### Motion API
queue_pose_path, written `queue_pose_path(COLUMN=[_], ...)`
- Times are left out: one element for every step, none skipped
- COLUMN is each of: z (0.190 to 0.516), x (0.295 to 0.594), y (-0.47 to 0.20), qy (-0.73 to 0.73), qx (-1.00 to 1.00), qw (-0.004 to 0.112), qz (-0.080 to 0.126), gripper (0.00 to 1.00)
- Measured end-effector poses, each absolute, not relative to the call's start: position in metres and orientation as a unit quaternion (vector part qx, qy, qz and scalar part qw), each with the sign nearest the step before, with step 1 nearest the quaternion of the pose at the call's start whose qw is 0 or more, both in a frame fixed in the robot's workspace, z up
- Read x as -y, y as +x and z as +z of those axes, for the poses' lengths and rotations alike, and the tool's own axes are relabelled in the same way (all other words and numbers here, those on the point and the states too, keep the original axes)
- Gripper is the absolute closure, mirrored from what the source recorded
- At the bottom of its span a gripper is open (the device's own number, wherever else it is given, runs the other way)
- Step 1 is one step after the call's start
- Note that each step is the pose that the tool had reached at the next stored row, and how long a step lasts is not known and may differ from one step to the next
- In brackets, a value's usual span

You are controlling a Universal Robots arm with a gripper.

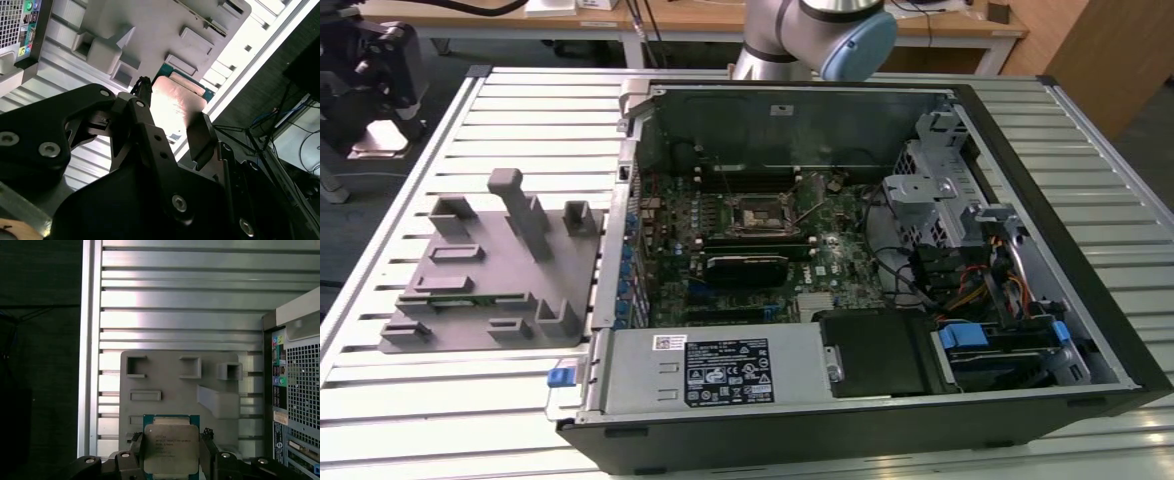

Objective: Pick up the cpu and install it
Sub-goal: 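Pick up the cpu and move it towards the insertion slot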

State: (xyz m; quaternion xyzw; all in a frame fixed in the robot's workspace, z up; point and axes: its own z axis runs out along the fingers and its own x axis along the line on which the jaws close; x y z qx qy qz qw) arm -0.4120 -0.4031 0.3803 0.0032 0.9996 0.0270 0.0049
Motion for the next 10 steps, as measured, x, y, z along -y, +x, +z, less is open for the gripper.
queue_pose_path(z=[0.3803, 0.3803, 0.3803, 0.3803, 0.3803, 0.3803, 0.3803, 0.3803, 0.3804, 0.3803], x=[0.4030, 0.4030, 0.4029, 0.4029, 0.4029, 0.4029, 0.4028, 0.4028, 0.4028, 0.4027], y=[-0.4113, -0.4106, -0.4098, -0.4091, -0.4084, -0.4076, -0.4070, -0.4062, -0.4054, -0.4047], qy=[0.003, 0.003, 0.003, 0.003, 0.003, 0.003, 0.003, 0.003, 0.003, 0.003], qx=[-1.000, -1.000, -1.000, -1.000, -1.000, -1.000, -1.000, -1.000, -1.000, -1.000], qw=[0.005, 0.005, 0.005, 0.005, 0.005, 0.005, 0.005, 0.005, 0.005, 0.005], qz=[0.027, 0.027, 0.027, 0.027, 0.027, 0.027, 0.027, 0.027, 0.027, 0.027], gripper=[0.47, 0.47, 0.47, 0.47, 0.47, 0.47, 0.47, 0.47, 0.47, 0.47])
